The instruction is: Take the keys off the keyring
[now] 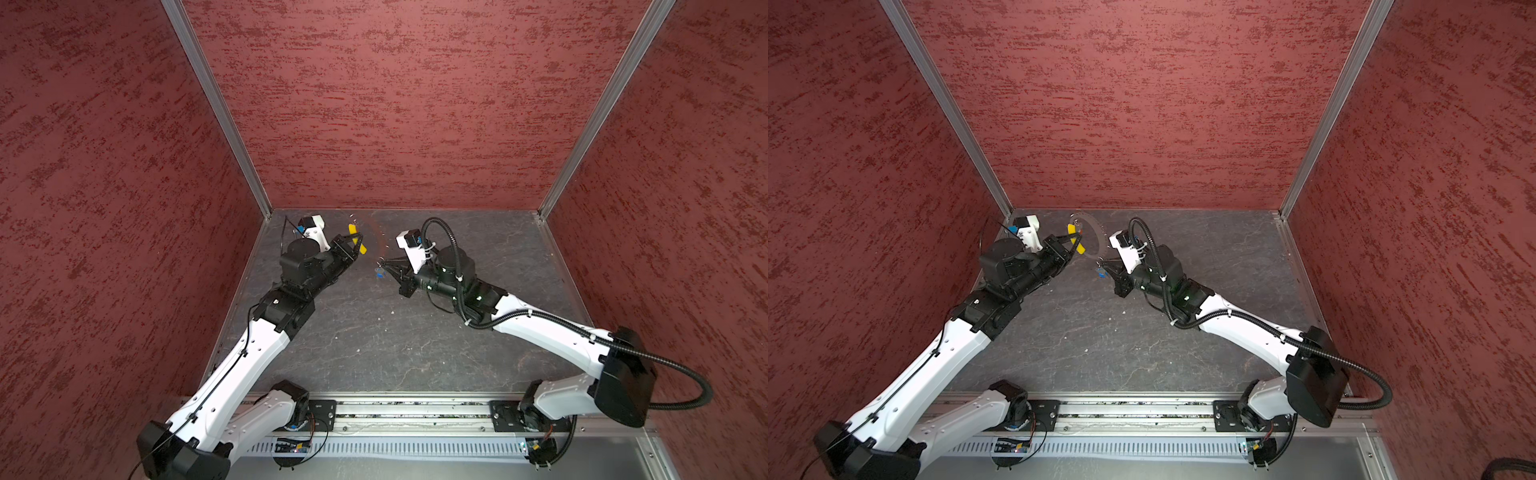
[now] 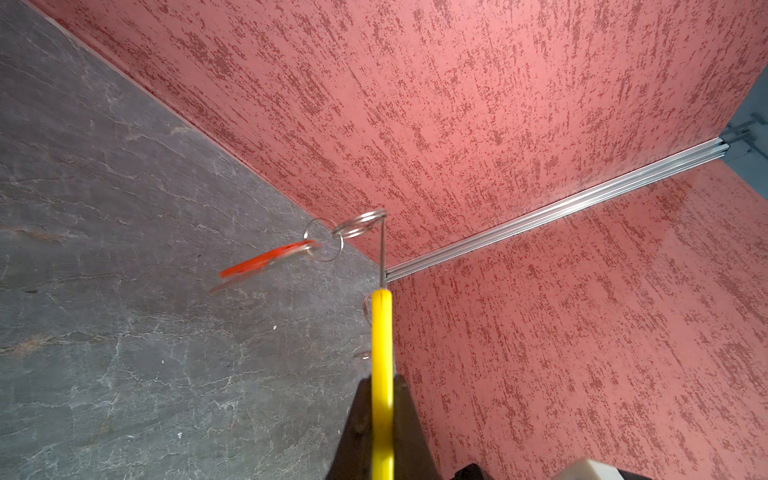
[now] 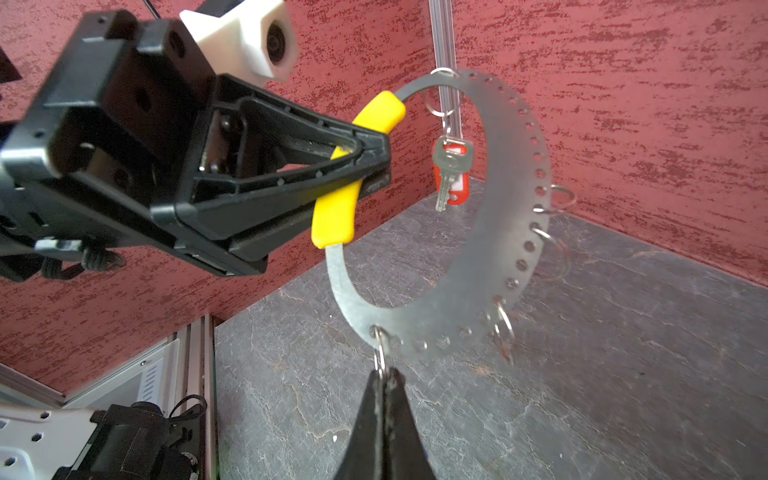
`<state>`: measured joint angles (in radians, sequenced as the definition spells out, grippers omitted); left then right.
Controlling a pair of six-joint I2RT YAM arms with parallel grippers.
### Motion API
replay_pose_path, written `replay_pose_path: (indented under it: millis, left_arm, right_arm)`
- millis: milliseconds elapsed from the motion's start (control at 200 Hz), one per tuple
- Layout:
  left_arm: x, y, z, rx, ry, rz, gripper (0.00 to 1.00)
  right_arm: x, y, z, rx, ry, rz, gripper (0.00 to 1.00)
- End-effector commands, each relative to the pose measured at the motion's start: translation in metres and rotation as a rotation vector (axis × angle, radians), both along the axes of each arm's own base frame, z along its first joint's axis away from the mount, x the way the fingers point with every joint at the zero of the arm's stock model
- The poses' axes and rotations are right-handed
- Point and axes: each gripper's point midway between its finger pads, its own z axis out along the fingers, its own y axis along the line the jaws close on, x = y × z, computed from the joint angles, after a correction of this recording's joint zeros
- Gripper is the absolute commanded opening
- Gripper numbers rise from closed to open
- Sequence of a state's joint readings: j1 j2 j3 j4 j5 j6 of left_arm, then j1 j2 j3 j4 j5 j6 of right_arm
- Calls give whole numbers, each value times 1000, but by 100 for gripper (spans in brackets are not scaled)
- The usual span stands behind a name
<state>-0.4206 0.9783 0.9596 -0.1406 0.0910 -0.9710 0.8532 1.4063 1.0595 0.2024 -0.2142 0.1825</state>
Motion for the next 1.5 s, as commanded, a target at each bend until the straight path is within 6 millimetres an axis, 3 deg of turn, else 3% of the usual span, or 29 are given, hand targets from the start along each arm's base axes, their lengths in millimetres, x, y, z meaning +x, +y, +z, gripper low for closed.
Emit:
replay_pose_path:
  millis: [0,225,481,756,997,1127,1493]
  left_arm:
    - [-2,0,5,-8,-1,2,0]
    - [-2,5,-2,-34,24,20,0]
    - [-2,12,7,-82,14,30,0]
    - [1,1,-14,-165,148,-29,0]
    - [-3,3,-18,-181,167,-24,0]
    - [-5,5,-21,-196,162,-25,16]
    - [-12,-4,-24,-208,143,-135,36]
  right_arm:
    - [-1,-8,55,99,-104,-35,0]
    - [-3,-14,68,128,-114,-51,0]
    - [-16,-4,53,93,-97,28,0]
    - [-3,-13,67,104,-161,-92,0]
    - [-1,-9,73,125,-160,-88,0]
    - [0,-10,77,115,-162,-94,0]
    - [11,-21,87,97,-162,-53,0]
